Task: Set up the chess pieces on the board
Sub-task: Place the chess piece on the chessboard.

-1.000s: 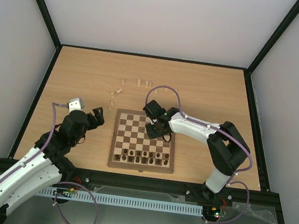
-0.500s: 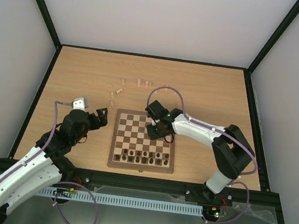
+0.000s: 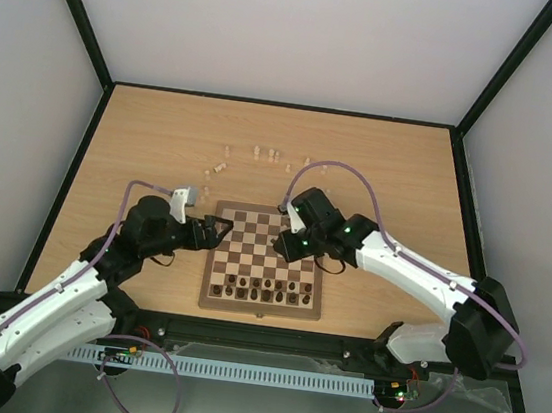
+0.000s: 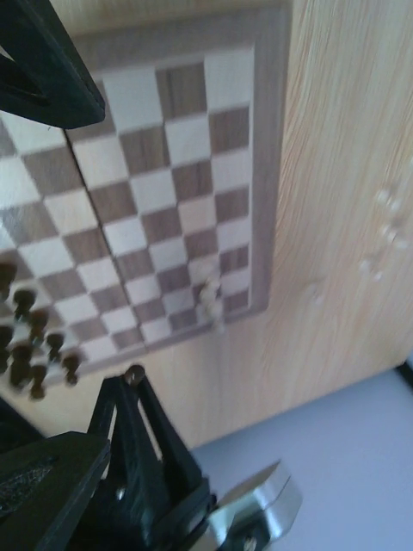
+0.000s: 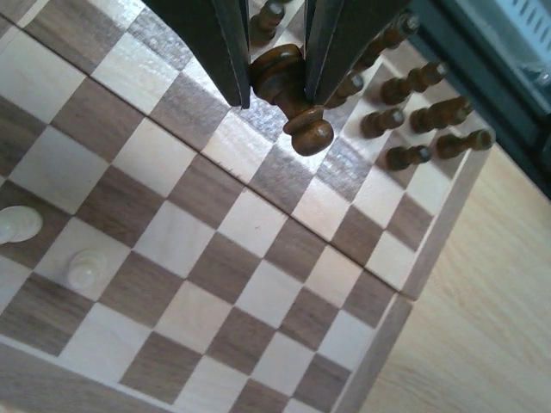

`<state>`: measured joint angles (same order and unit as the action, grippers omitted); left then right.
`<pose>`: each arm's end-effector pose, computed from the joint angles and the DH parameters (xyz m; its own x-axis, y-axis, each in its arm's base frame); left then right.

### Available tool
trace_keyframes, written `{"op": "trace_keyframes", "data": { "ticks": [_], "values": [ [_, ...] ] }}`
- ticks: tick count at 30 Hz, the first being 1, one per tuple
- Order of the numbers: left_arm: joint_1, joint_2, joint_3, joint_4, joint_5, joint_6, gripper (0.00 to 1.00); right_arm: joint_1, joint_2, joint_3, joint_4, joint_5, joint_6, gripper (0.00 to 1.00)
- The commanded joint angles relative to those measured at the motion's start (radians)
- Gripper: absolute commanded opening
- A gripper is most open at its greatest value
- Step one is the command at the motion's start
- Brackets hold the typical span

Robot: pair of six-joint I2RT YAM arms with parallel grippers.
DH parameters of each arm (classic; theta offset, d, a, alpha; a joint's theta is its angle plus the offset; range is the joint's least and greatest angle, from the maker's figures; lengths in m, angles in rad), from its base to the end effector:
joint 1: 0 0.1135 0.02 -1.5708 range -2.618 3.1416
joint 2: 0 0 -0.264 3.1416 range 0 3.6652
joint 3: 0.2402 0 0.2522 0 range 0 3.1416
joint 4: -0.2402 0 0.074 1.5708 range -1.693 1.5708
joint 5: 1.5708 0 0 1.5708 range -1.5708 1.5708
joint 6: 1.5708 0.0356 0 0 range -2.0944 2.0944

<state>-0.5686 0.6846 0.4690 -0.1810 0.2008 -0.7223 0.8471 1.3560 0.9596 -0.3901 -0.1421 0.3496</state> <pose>0.1378 -0.0965 0.2446 -0.6955 -0.3243 -0.6411 0.2970 0.6827 -0.6676 0.1883 0.2207 0.2549 -0.7172 -0.2995 -0.6293 -0.5986 0.7271 0.3361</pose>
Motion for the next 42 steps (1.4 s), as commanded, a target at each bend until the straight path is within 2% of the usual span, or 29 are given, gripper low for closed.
{"op": "trace_keyframes", "data": {
  "ticks": [1, 8, 18, 30, 42],
  "values": [
    [0.014, 0.006, -0.012, 0.088, 0.291, -0.023, 0.99, 0.03, -0.062, -0.031, -0.015, -0.076, 0.017, 0.1],
    [0.014, 0.059, -0.115, 0.332, 0.624, -0.175, 0.99, 0.091, -0.152, -0.051, -0.017, -0.139, 0.02, 0.1],
    [0.001, 0.049, -0.203, 0.41, 0.742, -0.237, 0.98, 0.19, -0.098, 0.004, -0.005, -0.16, -0.001, 0.1],
    [0.002, 0.043, -0.26, 0.429, 0.823, -0.272, 0.8, 0.249, -0.005, 0.087, -0.005, -0.181, -0.031, 0.11],
    [0.002, 0.057, -0.263, 0.429, 0.837, -0.263, 0.51, 0.267, 0.036, 0.118, -0.021, -0.165, -0.041, 0.11]
  ]
}}
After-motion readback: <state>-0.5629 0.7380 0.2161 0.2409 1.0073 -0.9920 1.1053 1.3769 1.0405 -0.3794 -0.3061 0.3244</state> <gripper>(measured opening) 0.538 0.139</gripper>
